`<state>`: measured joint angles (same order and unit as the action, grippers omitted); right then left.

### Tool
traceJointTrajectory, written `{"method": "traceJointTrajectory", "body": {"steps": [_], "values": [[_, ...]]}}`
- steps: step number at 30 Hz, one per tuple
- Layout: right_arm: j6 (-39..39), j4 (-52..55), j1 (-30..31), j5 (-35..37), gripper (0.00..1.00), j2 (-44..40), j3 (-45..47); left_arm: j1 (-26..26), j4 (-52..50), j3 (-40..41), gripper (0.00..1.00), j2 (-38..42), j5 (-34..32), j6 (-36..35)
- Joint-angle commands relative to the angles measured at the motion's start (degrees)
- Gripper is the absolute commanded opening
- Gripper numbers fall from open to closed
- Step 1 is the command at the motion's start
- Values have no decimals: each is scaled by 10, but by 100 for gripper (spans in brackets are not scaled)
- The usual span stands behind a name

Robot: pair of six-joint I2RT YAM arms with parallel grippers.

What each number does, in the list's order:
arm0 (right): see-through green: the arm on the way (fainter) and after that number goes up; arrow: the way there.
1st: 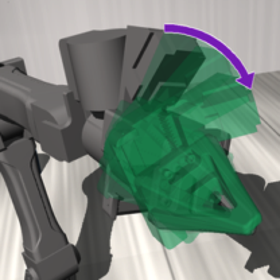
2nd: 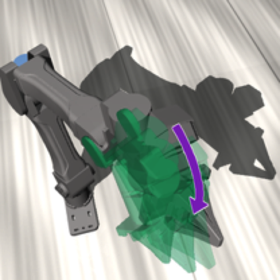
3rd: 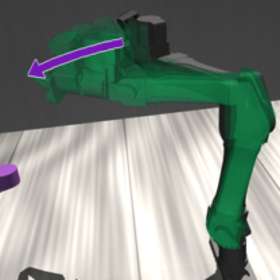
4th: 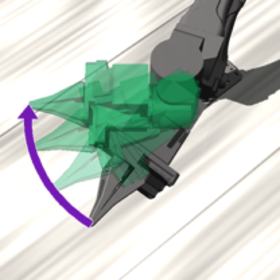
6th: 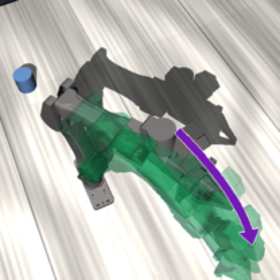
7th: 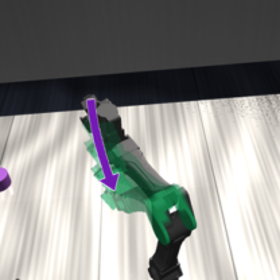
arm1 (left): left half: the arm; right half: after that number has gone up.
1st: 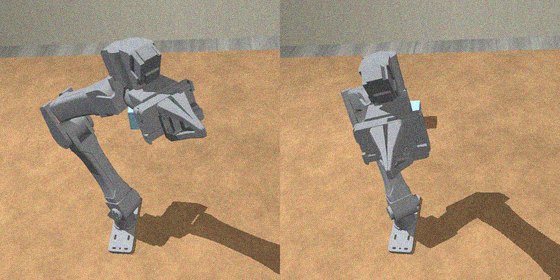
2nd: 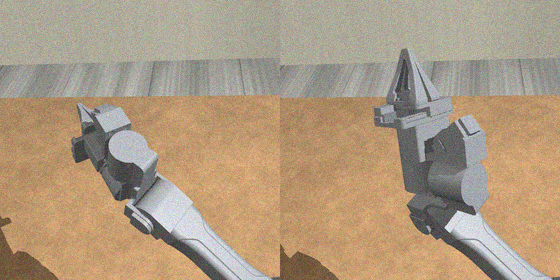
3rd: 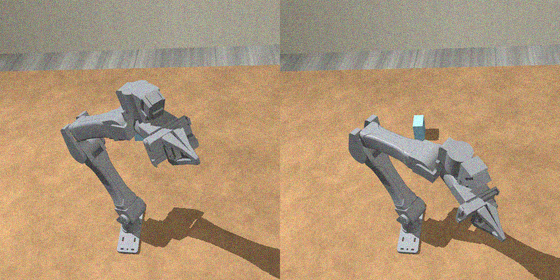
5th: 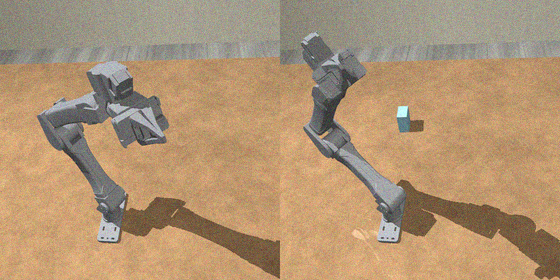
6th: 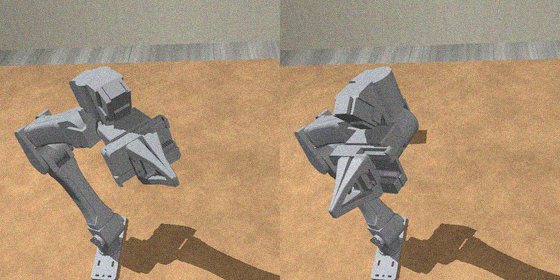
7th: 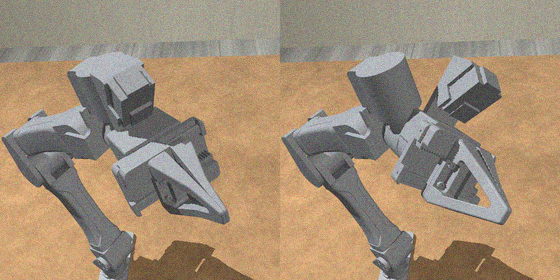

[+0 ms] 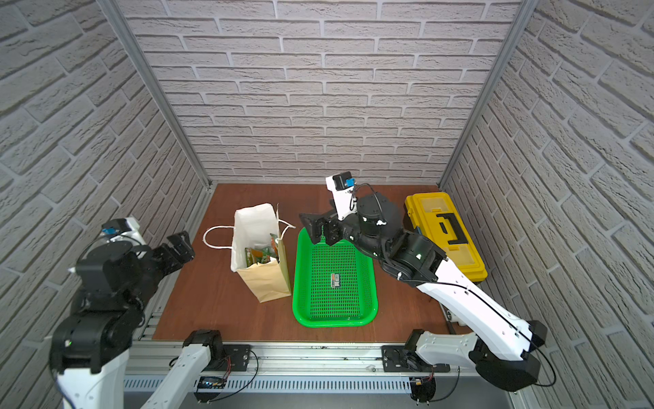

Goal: Place the condiment packets inside the bag
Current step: Reset both arms

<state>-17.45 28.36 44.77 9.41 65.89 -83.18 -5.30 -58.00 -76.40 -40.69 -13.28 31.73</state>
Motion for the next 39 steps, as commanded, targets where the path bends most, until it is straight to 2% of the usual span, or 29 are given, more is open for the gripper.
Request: {"method": "traceJointTrajectory", "body": {"steps": [1,4,6,9,12,19,25,34,39], "values": [[22,19,-56,74,100,-36,60,-19,56,-9,98,-30,-38,10],[29,16,-123,82,100,-83,123,-62,62,3,98,-51,-36,24],[31,8,-172,62,100,-106,163,-102,62,19,98,-67,-21,38],[34,-3,-237,35,100,-114,220,-168,93,75,98,-81,33,69],[34,-37,-288,22,100,-109,283,-198,141,142,98,-98,59,88],[54,-180,-375,-10,100,-107,431,-207,251,246,98,-168,115,101],[78,-251,-421,-4,100,-92,488,-206,357,323,98,-202,119,78],[93,-360,-434,1,100,-65,546,-201,489,365,98,-297,160,3],[101,-432,-434,6,100,-56,581,-186,540,381,98,-332,149,-34]]}}
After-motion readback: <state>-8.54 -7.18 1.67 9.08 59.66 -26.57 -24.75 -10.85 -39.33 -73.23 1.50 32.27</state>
